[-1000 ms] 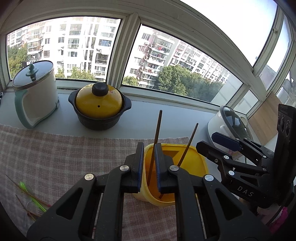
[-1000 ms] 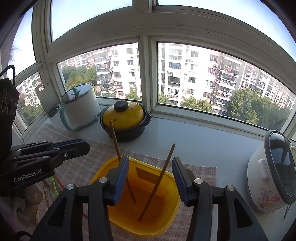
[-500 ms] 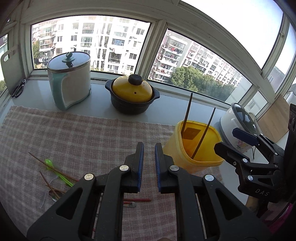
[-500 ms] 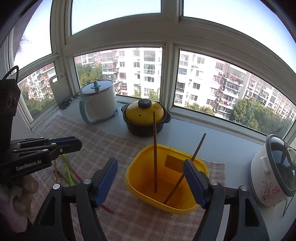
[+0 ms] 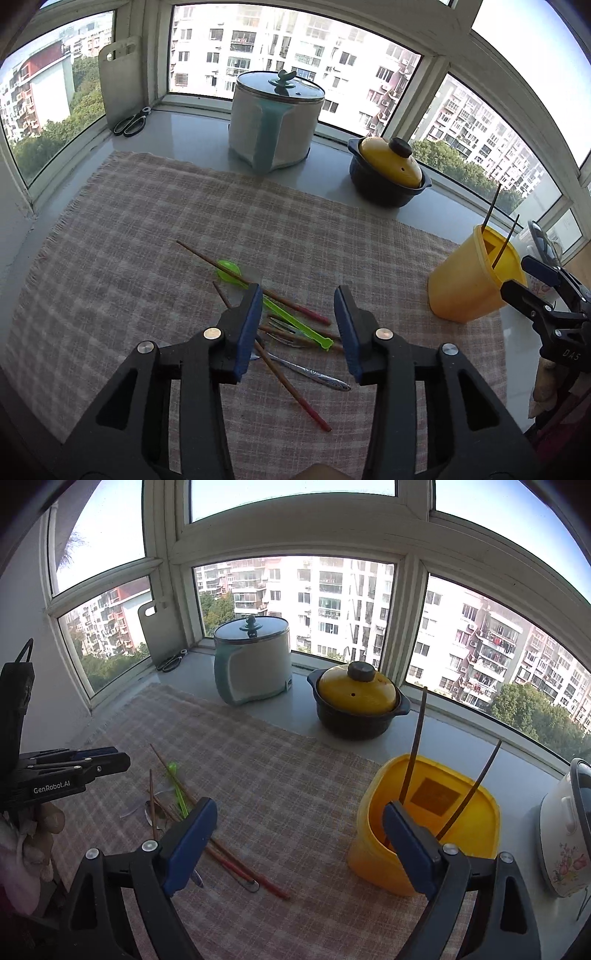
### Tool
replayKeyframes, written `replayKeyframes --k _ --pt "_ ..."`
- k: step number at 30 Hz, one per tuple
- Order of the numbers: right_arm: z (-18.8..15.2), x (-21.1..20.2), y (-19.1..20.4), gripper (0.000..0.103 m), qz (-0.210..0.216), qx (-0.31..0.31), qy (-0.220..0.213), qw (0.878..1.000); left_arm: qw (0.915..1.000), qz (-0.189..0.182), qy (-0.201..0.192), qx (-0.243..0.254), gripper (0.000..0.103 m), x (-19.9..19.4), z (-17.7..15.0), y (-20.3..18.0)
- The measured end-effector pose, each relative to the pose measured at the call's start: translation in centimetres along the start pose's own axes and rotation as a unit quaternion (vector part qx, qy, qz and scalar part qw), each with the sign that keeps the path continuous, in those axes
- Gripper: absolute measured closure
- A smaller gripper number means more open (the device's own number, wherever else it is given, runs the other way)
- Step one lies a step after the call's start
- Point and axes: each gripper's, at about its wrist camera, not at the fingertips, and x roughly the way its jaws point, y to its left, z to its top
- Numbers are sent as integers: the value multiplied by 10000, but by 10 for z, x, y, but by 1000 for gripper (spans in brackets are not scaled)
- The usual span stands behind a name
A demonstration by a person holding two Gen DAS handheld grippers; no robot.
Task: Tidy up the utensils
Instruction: 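Move both open tools back over the remaining utensils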
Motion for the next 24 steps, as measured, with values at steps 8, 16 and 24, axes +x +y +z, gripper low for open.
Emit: replayKeyframes --k 8,16,24 --pt "0 29 26 6 421 -99 200 9989 9957 -103 384 -835 62 10 -19 70" --pt "-7 49 38 6 636 -114 196 9977 9940 -127 623 -892 62 29 -36 93" --pt "-23 76 42 10 798 -365 835 9926 9906 -395 936 -911 63 44 -53 92"
